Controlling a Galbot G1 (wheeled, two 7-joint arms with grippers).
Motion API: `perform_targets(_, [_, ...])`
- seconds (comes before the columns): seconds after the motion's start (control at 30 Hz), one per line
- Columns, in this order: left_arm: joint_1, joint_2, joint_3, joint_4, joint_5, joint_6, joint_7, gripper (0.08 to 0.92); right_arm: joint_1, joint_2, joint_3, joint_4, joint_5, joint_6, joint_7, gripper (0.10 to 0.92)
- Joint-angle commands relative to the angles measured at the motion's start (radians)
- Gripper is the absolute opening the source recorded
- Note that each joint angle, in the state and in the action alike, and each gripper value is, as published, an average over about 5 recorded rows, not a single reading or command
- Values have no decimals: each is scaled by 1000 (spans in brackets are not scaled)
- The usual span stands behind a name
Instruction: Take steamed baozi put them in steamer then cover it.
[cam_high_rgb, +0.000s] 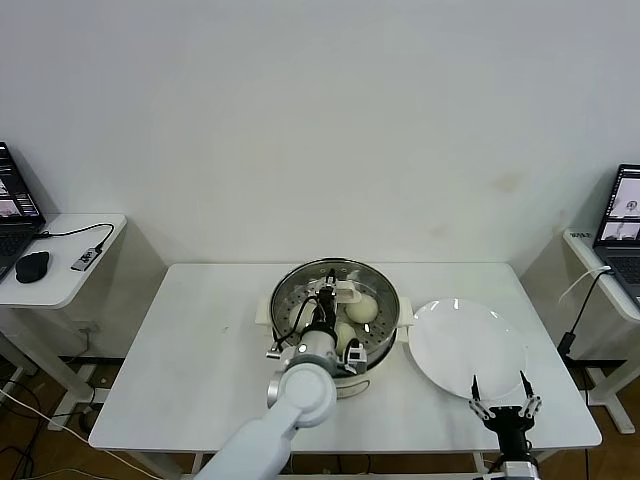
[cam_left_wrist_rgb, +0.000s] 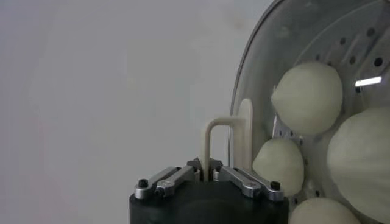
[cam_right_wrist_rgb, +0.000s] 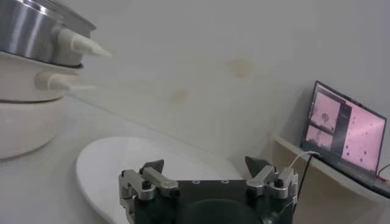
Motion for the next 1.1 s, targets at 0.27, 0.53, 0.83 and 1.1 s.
perform_targets(0.27, [37, 6, -11, -55, 0, -1, -31, 328, 0, 1, -6, 3, -5, -1, 0, 823])
perform_targets(0.53, [154, 48, -13, -200, -8, -6, -44, 562, -2, 2, -12, 5, -10, -2, 0, 823])
perform_targets(0.83, [362, 172, -92, -467, -148, -32, -124, 800, -7, 1, -17, 8, -13, -1, 1, 823])
perform_targets(1.1, [705, 271, -469, -600, -888, -314, -566, 823, -22, -14, -45, 16, 42, 22, -4, 823])
